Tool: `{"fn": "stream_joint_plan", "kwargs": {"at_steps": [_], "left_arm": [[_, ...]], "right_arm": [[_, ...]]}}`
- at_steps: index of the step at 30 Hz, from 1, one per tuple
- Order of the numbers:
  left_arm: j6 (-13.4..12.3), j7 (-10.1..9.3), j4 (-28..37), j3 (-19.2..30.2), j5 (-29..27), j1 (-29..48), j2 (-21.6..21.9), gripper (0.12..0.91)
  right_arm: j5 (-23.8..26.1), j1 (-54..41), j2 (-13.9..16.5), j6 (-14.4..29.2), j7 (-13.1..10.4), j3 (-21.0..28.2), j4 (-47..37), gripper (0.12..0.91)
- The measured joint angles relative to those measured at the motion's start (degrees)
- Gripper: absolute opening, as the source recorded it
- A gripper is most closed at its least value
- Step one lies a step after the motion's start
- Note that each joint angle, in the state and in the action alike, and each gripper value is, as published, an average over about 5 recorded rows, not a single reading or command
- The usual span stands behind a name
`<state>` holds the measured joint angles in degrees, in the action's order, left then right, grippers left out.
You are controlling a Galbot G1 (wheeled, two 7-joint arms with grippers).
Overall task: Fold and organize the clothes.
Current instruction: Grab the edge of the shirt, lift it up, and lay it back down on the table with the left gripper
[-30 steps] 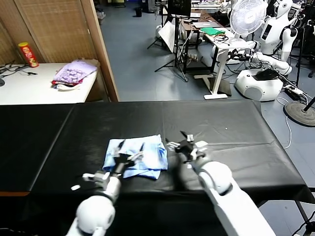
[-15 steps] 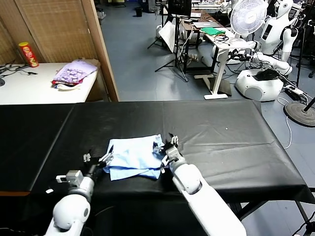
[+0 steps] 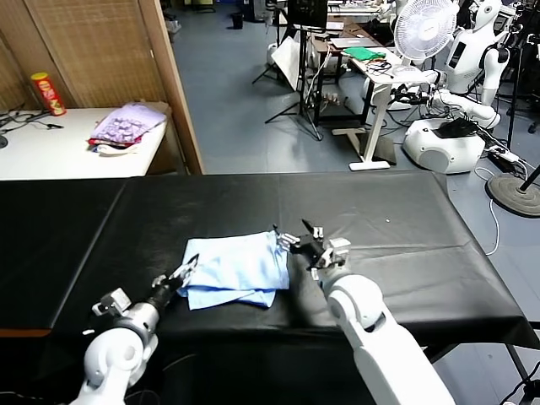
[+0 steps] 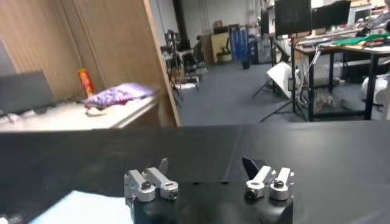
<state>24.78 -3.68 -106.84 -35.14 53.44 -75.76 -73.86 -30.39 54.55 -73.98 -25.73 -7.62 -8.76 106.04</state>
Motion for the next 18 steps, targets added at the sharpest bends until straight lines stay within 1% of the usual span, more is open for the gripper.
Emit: {"fn": "stream_joint_plan", "kwargs": {"at_steps": [5, 6, 7, 9, 10, 12, 13, 15, 18], "left_arm": [[0.6, -0.29, 0.9, 0.1, 2.1, 0.3, -0.7, 0.409], [0.6, -0.38, 1.0, 0.1, 2.3, 0.4, -0.7, 0.342], [0.6, -0.47, 1.0, 0.1, 2.3, 0.4, -0.8, 0.292], [0.4, -0.67, 0.7, 0.1, 1.6, 0.4, -0.8, 0.196], [0.2, -0.79, 0.4, 0.1, 0.8, 0.3, -0.7, 0.165], [-0.7, -0.97, -0.3, 0.3, -2.0, 0.0, -0.4, 0.142], [-1.4, -0.96, -0.7, 0.4, -4.2, -0.3, -0.2, 0.145], [-3.0, -0.79, -1.4, 0.7, -10.6, -0.7, 0.6, 0.145], [-4.7, -0.52, -2.2, 0.6, -22.2, -1.5, 2.4, 0.142]], "right_arm": [[-0.4, 0.6, 0.1, -0.1, -0.1, -1.1, 1.6, 0.798], [-0.5, 0.7, 0.1, -0.2, -0.1, -1.3, 1.9, 0.798], [-0.5, 0.9, 0.2, -0.3, -0.3, -1.5, 2.1, 0.798], [-0.2, 1.2, 0.1, -0.8, -1.0, -2.0, 2.6, 0.798], [0.3, 1.5, 0.1, -1.4, -1.6, -2.2, 2.9, 0.798], [2.5, 2.1, 0.0, -3.3, -3.0, -2.8, 3.3, 0.798], [4.0, 2.4, 0.0, -4.4, -3.7, -3.2, 3.5, 0.798], [7.0, 3.2, 0.2, -6.4, -4.5, -3.9, 3.9, 0.798], [9.6, 4.4, 0.5, -8.1, -4.8, -4.9, 4.6, 0.798]]}}
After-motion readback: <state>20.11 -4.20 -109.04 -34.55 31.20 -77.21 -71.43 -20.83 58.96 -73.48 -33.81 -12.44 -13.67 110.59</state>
